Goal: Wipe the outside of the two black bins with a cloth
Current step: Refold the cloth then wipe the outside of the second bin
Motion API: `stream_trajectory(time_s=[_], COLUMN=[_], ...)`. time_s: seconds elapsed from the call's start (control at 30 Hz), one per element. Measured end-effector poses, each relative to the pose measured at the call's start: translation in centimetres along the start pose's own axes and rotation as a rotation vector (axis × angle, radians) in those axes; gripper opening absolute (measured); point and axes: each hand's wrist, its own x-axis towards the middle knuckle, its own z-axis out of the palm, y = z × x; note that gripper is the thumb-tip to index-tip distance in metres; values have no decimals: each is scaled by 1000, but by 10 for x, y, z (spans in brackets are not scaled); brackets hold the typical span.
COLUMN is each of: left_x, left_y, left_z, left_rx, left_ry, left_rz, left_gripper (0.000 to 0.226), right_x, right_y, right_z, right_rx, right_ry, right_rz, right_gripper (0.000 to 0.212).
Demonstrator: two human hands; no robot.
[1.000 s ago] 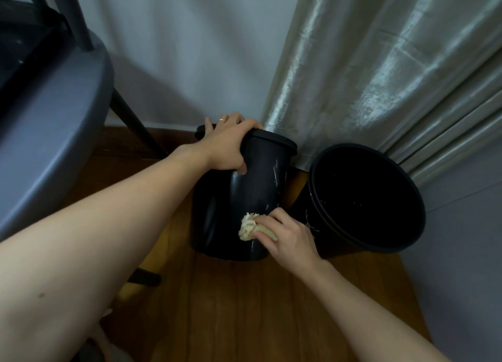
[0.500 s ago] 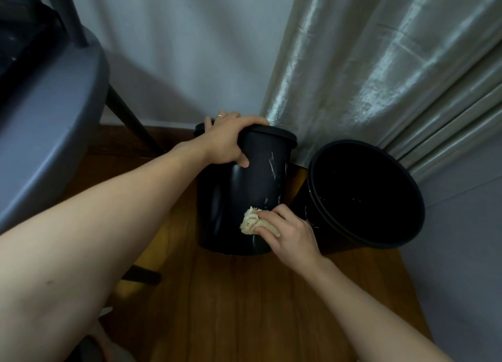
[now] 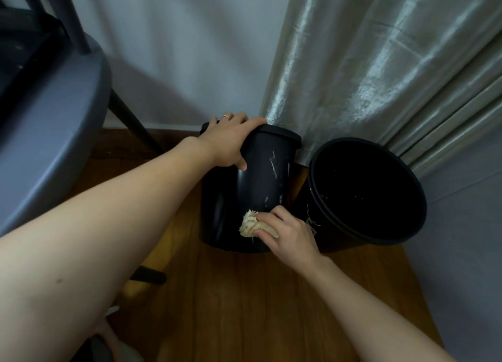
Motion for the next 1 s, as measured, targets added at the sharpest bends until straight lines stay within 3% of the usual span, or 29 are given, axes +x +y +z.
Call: stream_trajectory(time_s=[0.13, 0.3, 0.57, 0.63, 0.77, 0.83, 1.0], left_x=[2, 2, 2, 2, 3, 3, 3], left_y=[6, 11, 7, 5, 0, -1, -2], left_z=[-1, 4, 5, 5, 6, 7, 6], left_rx=[60, 89, 35, 28, 24, 24, 3], left_ry=[-11, 18, 33, 27, 30, 34, 39], left_rz=[22, 42, 107, 100, 64, 62, 79], left_gripper=[109, 111, 107, 108, 109, 109, 107], right_x=[8, 27, -18, -10, 19, 19, -21], right_y=[-1, -5, 4, 4, -4, -6, 0], right_z=[-2, -10, 0, -2, -12, -9, 4], right_rx=[-63, -99, -120, -153, -138, -141, -142], right_ry=[-1, 99, -140, -131, 56, 89, -113], right_rz=[-33, 101, -191, -218, 34, 61, -140], right_gripper=[29, 30, 22, 22, 28, 30, 25])
